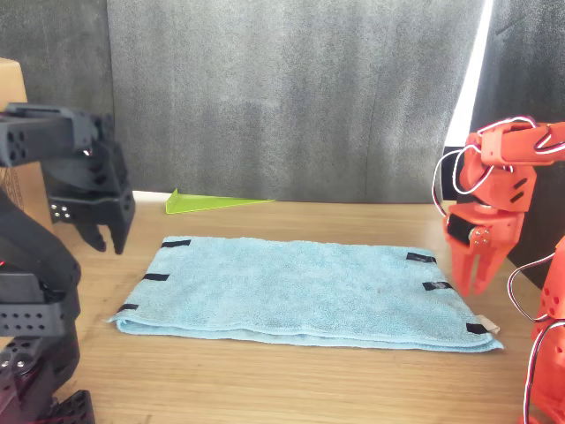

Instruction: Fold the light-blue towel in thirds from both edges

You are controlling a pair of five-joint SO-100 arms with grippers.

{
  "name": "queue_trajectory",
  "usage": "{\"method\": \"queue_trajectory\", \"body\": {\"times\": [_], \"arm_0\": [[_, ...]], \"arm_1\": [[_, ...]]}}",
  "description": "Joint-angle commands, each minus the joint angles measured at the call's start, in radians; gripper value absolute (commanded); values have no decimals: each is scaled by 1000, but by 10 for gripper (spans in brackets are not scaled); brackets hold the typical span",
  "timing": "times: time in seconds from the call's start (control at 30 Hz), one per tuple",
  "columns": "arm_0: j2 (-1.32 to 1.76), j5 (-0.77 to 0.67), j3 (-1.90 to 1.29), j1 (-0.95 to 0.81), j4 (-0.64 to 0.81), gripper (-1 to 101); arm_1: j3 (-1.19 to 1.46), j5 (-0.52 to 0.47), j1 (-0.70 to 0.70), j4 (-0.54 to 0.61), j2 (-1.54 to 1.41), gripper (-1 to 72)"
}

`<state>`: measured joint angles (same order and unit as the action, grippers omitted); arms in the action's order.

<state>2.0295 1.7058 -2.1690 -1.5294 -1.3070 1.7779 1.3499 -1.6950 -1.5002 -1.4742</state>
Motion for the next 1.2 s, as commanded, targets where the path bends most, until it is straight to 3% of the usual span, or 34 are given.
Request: {"method": "queue_trajectory", "body": {"times": [0.0, 0.33, 0.73, 1.17], "arm_0": [[80, 26, -32, 15, -18, 188], [100, 41, -110, 100, -12, 199], [-181, -5, 0, 202, -5, 189], [-238, -11, 51, 206, -12, 199]], "arm_1": [[-11, 6, -8, -6, -5, 135], [-20, 12, -34, -2, 28, 135], [-21, 5, -28, -6, 12, 137], [-23, -11, -11, 8, 49, 149]]}}
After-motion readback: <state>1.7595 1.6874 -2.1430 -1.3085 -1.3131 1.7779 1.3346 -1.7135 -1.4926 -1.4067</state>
